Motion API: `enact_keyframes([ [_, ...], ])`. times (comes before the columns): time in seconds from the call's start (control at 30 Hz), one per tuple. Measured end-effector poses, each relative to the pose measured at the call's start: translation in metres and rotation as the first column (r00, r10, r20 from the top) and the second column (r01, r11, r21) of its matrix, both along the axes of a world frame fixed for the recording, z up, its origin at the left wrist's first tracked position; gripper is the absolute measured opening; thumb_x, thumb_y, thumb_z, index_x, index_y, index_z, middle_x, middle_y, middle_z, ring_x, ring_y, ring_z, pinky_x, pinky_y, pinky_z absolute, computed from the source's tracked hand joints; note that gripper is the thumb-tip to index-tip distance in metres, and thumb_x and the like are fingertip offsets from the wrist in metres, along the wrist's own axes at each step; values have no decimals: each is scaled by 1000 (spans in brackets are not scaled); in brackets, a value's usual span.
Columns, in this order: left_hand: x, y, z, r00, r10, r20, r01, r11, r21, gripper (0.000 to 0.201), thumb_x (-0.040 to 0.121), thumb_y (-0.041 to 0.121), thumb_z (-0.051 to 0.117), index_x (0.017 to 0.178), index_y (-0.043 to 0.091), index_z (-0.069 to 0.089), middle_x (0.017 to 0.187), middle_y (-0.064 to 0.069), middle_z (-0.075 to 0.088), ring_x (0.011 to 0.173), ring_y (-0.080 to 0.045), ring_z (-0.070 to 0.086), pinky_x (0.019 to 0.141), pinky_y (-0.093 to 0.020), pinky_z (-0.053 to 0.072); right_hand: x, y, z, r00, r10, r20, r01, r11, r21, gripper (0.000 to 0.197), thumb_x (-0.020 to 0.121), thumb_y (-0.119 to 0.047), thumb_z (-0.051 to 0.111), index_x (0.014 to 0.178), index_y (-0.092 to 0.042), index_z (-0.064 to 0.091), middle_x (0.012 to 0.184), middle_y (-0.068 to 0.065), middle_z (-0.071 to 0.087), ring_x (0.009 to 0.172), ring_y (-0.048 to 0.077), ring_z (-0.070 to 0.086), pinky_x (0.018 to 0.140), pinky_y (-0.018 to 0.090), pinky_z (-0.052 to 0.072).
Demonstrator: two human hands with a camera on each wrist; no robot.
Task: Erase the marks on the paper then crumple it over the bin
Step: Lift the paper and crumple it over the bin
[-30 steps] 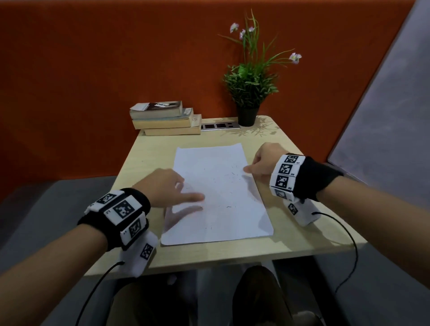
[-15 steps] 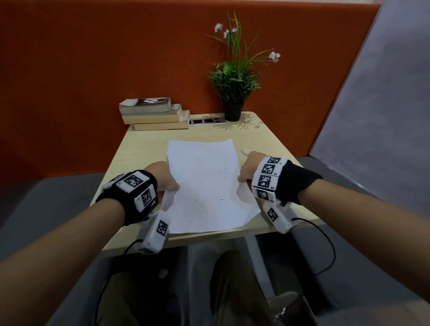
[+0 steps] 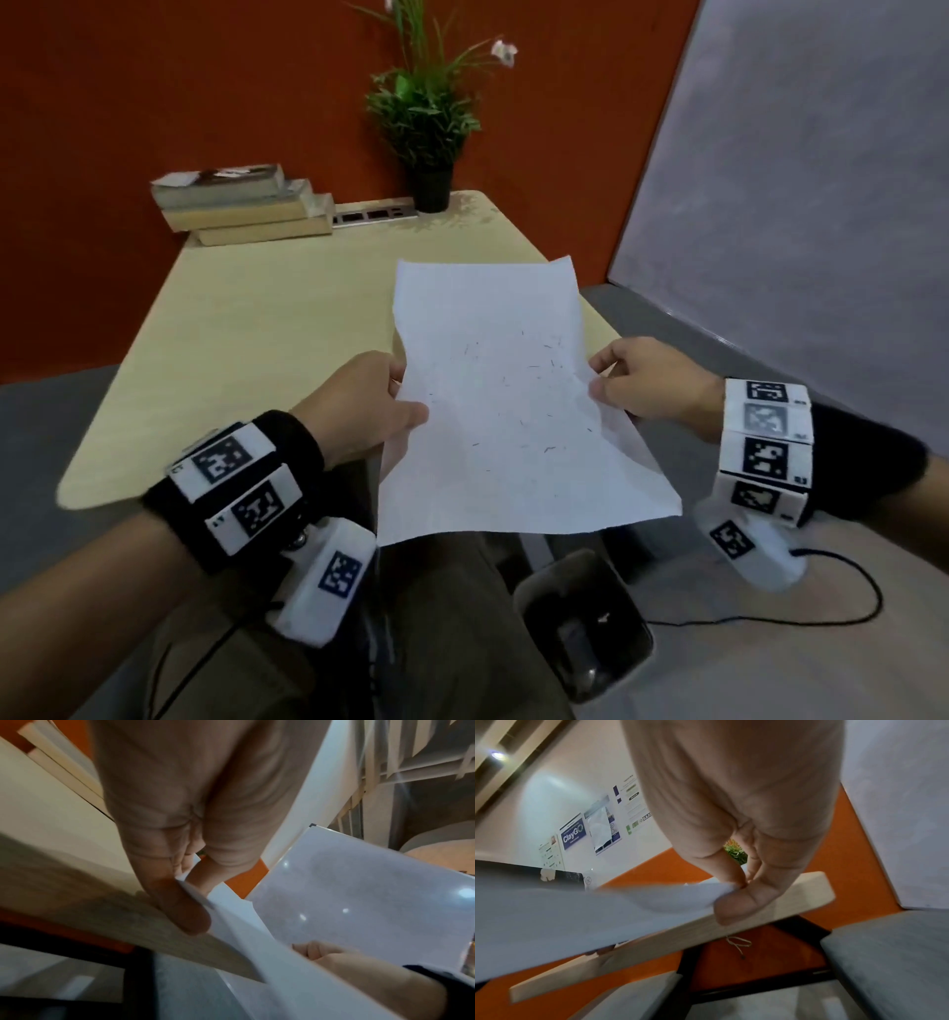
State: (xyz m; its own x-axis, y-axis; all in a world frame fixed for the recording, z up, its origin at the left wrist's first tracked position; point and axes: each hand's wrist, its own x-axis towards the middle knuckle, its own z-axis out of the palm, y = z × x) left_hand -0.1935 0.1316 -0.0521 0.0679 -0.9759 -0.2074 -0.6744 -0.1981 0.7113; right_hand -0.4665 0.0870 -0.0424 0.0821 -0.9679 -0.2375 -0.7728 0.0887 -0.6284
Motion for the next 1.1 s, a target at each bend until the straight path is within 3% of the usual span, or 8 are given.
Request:
enact_keyframes([
  [0.2, -32, 31, -1, 996, -54, -78, 52, 998, -26, 10, 89, 10, 74, 88, 18, 68, 74, 6, 73, 67, -6, 69, 59, -15, 46, -45, 52, -3, 974, -93, 207, 66, 988, 137, 14, 95, -4, 59, 110, -4, 61, 100, 11, 72, 76, 19, 70, 57, 22, 57],
  [0.43, -73, 65, -12, 961, -232, -152, 247, 965, 85, 13, 91, 16, 72, 103, 17, 68, 93, 3, 78, 86, -15, 75, 87, -38, 59, -106, 112, -1, 958, -169, 232, 89, 943, 320, 18, 95, -7, 63, 113, -8, 60, 101, 14, 76, 83, 25, 73, 75, 37, 61],
  [0.53, -93, 71, -30, 944, -300, -134, 317, 939, 130, 12, 91, 19, 73, 101, 20, 69, 94, 6, 78, 86, -11, 74, 89, -37, 58, -125, 136, -17, 958, -209, 195, 120, 913, 391, 20, 94, -6, 64, 112, -8, 58, 102, 18, 75, 78, 25, 72, 67, 33, 62],
  [0.63, -109, 70, -55, 931, -356, -75, 364, 917, 161, 12, 90, 23, 74, 100, 24, 67, 97, 9, 76, 86, -8, 72, 85, -33, 59, -139, 146, -47, 960, -228, 161, 135, 886, 445, 22, 94, -7, 64, 114, -8, 57, 100, 16, 74, 73, 20, 72, 59, 25, 58],
  [0.73, -122, 63, -89, 919, -395, -9, 388, 896, 217, 15, 89, 24, 74, 100, 23, 64, 99, 10, 71, 85, -5, 67, 75, -22, 55, -146, 142, -85, 951, -262, 162, 153, 859, 489, 24, 95, -7, 62, 118, -5, 55, 103, 15, 73, 79, 21, 72, 62, 27, 58],
  [0.9, -127, 46, -157, 932, -362, 9, 338, 880, 334, 14, 88, 20, 75, 92, 20, 61, 95, 2, 68, 83, -13, 64, 72, -27, 52, -144, 123, -155, 944, -294, 148, 162, 807, 568, 25, 97, -4, 59, 121, -3, 54, 96, 7, 67, 76, 17, 66, 62, 25, 56],
  [1.0, -124, 38, -194, 940, -340, -10, 319, 871, 374, 17, 85, 15, 75, 84, 18, 58, 88, 3, 65, 79, -12, 61, 68, -26, 48, -141, 115, -199, 944, -305, 127, 165, 769, 618, 24, 96, -4, 59, 119, -7, 52, 103, 11, 67, 84, 22, 68, 73, 33, 61],
  [1.1, -122, 32, -228, 947, -321, -21, 302, 863, 406, 15, 84, 10, 72, 83, 13, 58, 86, 0, 63, 79, -15, 59, 71, -27, 49, -134, 113, -239, 953, -290, 90, 174, 763, 623, 31, 95, -8, 61, 123, -8, 49, 108, 12, 62, 82, 23, 65, 65, 29, 58],
])
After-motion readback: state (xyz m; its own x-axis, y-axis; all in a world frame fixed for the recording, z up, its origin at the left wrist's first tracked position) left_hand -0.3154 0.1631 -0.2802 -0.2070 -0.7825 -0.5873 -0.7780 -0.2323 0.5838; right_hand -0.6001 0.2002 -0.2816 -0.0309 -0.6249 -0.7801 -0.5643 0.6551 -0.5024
